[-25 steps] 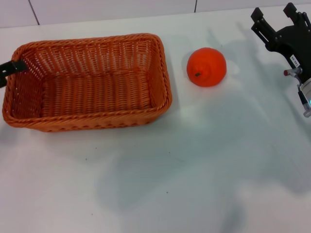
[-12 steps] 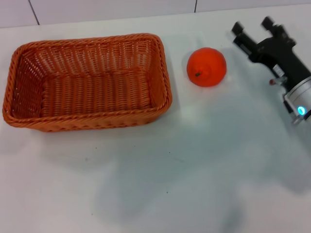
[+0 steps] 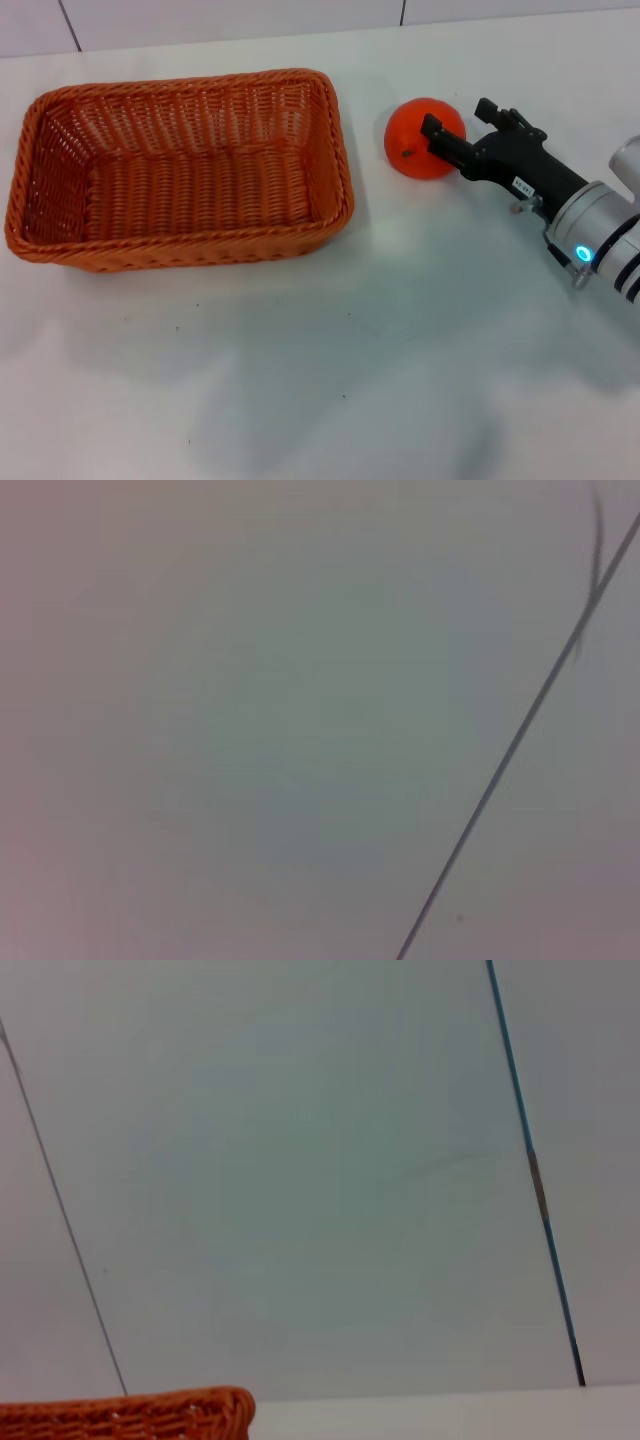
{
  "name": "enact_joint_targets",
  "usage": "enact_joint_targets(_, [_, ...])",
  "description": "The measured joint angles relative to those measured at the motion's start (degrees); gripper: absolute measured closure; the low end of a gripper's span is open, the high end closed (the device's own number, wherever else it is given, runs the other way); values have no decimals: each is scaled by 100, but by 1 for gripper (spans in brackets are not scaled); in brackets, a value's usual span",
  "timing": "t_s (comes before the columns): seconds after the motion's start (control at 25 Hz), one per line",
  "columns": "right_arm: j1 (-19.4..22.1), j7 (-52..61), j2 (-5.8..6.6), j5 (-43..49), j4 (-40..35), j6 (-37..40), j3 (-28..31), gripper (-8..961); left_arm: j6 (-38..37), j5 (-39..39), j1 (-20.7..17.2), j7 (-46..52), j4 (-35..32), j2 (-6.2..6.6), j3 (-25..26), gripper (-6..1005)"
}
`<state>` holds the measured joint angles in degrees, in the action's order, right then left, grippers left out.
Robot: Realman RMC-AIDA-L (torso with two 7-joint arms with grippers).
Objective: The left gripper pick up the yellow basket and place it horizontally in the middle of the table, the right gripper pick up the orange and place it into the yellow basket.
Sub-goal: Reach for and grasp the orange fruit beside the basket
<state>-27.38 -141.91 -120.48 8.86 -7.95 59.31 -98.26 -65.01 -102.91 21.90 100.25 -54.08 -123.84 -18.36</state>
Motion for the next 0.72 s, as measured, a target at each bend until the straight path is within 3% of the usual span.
enact_joint_targets(0.24, [-104,136,4,44,-4,-420,-6,25,-11,678,-92,-770,538,0,0,82])
enact_joint_targets(0.72, [-467,163,8,164,-144,-1093,-75,25,-46,715,-102,-1024,954,-5,-59,80])
